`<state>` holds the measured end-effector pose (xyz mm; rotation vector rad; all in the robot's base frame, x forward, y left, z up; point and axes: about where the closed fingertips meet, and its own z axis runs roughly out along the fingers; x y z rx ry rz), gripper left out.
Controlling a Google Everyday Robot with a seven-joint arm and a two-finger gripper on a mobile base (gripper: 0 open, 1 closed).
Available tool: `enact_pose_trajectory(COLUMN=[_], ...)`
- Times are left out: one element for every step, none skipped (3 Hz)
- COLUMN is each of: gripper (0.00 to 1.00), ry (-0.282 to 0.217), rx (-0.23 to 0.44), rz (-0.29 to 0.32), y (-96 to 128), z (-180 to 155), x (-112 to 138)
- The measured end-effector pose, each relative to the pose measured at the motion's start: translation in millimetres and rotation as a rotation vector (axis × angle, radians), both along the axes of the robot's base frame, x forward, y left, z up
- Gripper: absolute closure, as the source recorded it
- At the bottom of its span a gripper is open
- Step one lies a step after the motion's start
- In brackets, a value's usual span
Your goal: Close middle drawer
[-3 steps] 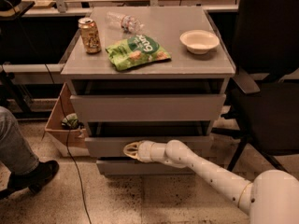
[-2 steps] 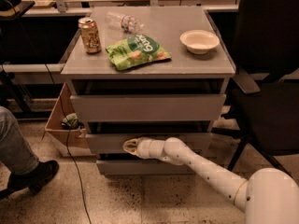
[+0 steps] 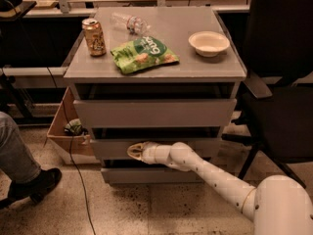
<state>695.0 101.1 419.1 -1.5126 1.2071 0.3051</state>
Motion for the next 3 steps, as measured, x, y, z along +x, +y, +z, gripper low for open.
enact_pose_trajectory(gripper=[1.0,1.0,1.0], ry=[0.066,0.173,0.253], rx=[-0.032,-0.101,-0.167], rz=[0.006,-0.01,-0.053], y=[-16.7,-50.1,-84.1], z=[5.3,15.5,30.2], x=[-13.4,-42.5,-75.6])
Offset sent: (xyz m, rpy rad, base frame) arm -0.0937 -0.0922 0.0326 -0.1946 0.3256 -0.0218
